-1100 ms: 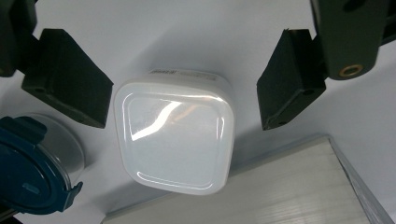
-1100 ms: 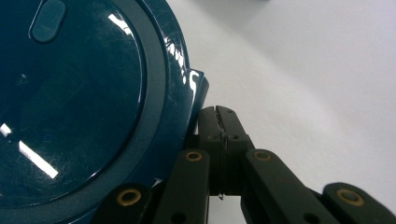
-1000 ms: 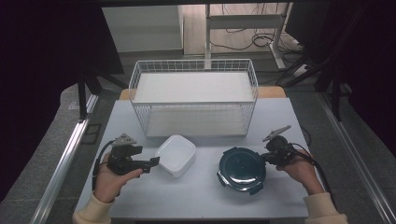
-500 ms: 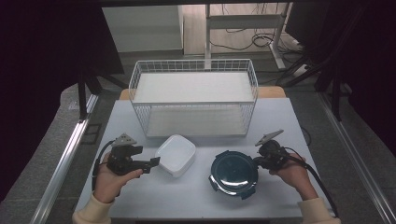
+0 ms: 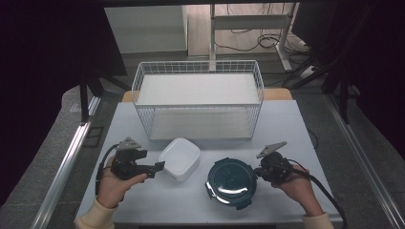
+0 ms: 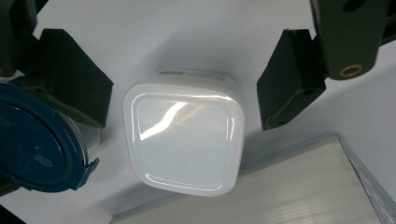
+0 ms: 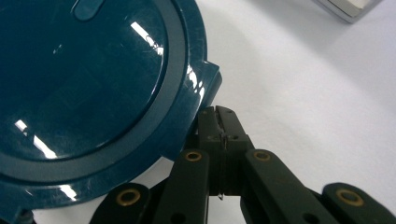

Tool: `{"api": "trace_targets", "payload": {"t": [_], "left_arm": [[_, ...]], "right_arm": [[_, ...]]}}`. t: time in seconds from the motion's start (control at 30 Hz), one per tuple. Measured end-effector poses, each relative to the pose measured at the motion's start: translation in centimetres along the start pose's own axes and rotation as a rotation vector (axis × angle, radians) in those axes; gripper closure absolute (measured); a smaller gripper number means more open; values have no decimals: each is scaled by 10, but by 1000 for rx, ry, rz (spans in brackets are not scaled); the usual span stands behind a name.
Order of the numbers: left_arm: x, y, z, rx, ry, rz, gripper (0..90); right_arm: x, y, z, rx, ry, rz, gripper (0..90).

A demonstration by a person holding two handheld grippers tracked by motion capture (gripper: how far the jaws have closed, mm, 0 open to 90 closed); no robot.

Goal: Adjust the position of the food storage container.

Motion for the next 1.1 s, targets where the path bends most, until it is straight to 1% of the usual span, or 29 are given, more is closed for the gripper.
{"api": "trace_targets", "payload": {"t": [0.07, 0.1, 0.2, 0.23, 0.37, 0.43, 0.53, 0.57, 0.7, 0.77, 0.87, 0.9, 0.97, 1.03, 1.1], "left_arm": [[0, 0, 0, 0, -2, 0, 182], [-1, 0, 0, 0, -4, -1, 182], [-1, 1, 0, -3, -3, 2, 182], [-2, 1, 0, -2, -4, 3, 182], [-4, 2, -1, -5, -3, 3, 182], [-5, 2, -1, -5, -2, -2, 182], [-6, 2, -1, -6, -1, -3, 183], [-7, 2, -1, -5, -4, -3, 183], [-8, 2, -1, -5, -3, -4, 183], [-8, 2, -1, -5, -3, -5, 183], [-8, 2, -2, -9, 1, -8, 183], [-8, 3, -2, -11, -2, -10, 182], [-9, 5, -2, -16, -3, -12, 182], [-9, 6, -2, -21, -1, -15, 182], [-10, 6, -2, -23, -2, -17, 182]], "right_arm": [[4, 0, -2, -6, 8, 7, 896], [6, 1, -2, -8, 16, 13, 896], [10, 2, -4, -5, 22, 37, 896], [11, 2, -4, -7, 25, 35, 896], [14, 2, -5, -7, 14, 47, 896], [17, 3, -7, -10, 19, 54, 896], [18, 3, -8, -12, 17, 58, 896], [18, 3, -9, -14, 17, 68, 896], [18, 3, -10, -21, 20, 81, 896], [16, 2, -13, -38, 19, 119, 895], [11, 2, -16, -65, 2, 169, 894], [9, 3, -16, -81, -7, 166, 894], [6, 9, -18, -116, -28, 143, 894], [1, 16, -21, -164, -62, 148, 894], [-3, 21, -26, -197, -80, 144, 893]]}}
Point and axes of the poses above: each handheld gripper's, and its own axes: y roughly backward along the jaws, z roughly out of its top, x roughly to its left, the point moved 2 cm from there along -y, roughly forward along the jaws, and after that the axes turned 14 degrees about x, right-handed, at the moved point
